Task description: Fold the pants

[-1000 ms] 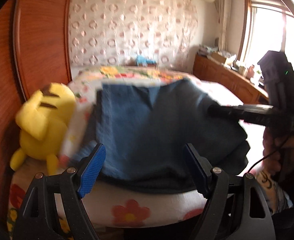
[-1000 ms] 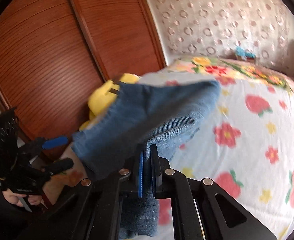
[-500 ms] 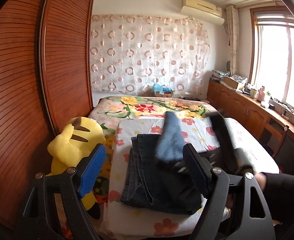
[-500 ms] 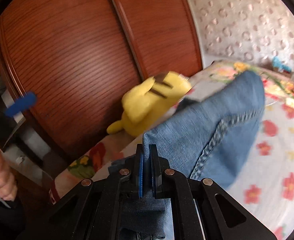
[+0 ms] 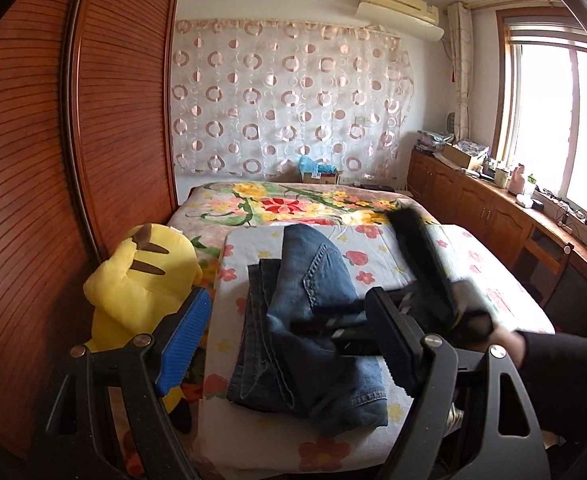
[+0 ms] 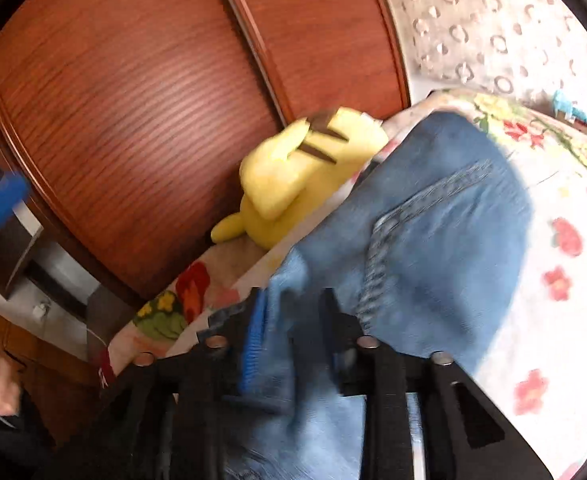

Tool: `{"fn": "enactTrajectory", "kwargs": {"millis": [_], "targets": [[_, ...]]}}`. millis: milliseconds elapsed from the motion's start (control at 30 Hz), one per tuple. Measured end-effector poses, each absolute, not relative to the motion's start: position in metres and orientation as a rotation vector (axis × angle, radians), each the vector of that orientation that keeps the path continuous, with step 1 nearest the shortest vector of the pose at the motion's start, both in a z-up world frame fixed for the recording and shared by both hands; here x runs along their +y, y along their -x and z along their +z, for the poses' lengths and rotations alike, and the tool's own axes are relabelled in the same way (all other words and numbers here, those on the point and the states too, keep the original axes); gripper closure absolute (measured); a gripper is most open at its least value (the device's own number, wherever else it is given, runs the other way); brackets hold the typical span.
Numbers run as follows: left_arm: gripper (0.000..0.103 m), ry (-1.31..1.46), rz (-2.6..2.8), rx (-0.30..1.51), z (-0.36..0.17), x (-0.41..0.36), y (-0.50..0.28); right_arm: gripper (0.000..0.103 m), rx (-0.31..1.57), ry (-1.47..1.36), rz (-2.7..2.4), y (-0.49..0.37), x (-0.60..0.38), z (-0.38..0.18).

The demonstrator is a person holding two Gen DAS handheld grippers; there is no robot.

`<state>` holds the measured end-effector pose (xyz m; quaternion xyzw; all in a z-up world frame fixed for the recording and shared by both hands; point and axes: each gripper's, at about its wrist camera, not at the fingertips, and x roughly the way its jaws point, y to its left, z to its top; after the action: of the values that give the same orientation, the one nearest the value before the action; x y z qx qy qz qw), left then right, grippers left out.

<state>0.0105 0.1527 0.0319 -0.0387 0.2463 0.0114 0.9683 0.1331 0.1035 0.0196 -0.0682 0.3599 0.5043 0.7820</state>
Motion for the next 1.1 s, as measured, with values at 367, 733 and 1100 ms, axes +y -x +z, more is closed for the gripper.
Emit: {"fn": "enactTrajectory", "kwargs": {"millis": [367,733,1100], "targets": [[0.023,0.083,0.015,0.618,-0.016,0.146,-0.045,0.043,0.742,0.160,0.906,-0.194,0.071,0.008],[0.036,0.176,0.016,0.785,-0.092,0.164,-0.064,0.025,0.861,0.104,0.913,-0.268,0.110,-0.026],[0.082,0.213,-0.052,0.744,-0.095,0.158,-0.055,0.063,0.944,-0.005,1.022,-0.303,0.110,-0.037]]}}
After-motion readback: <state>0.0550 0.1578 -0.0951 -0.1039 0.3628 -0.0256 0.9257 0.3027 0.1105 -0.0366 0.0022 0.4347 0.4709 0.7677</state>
